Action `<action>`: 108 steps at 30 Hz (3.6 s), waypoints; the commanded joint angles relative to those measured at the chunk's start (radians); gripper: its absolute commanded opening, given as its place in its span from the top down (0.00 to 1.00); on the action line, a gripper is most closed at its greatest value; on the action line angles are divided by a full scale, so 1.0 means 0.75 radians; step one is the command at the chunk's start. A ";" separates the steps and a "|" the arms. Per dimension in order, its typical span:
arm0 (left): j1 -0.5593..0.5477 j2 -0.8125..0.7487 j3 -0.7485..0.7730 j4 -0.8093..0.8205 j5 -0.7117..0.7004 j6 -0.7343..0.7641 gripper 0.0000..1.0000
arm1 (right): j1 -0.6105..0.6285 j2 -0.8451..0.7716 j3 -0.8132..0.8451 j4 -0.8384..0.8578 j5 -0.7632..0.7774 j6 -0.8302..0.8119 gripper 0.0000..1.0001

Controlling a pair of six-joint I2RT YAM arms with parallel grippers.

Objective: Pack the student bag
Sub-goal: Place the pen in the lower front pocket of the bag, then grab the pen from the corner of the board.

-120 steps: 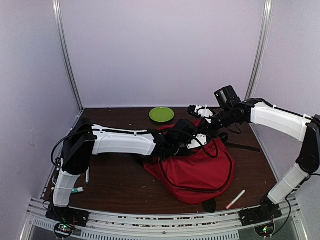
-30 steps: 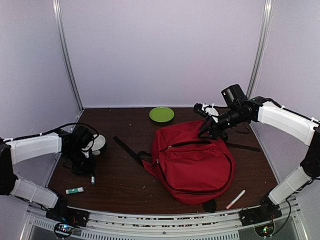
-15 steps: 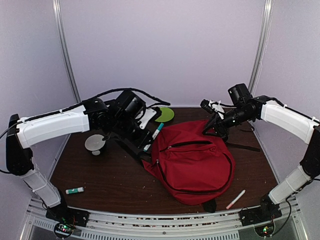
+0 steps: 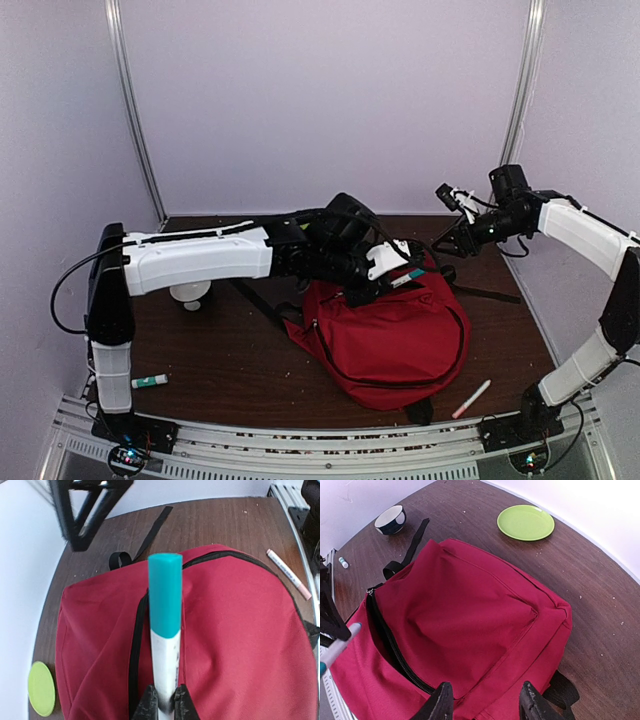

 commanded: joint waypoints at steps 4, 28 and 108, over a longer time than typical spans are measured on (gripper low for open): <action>0.006 0.106 0.157 0.068 0.003 0.223 1.00 | -0.026 -0.003 -0.019 0.021 -0.053 0.029 0.54; -0.012 0.298 0.153 0.013 -0.264 0.353 1.00 | -0.069 -0.007 -0.019 0.007 -0.101 0.023 0.54; 0.075 -0.257 -0.193 0.125 -0.314 -0.513 0.56 | 0.708 -0.607 -0.931 -0.445 0.850 -1.007 0.48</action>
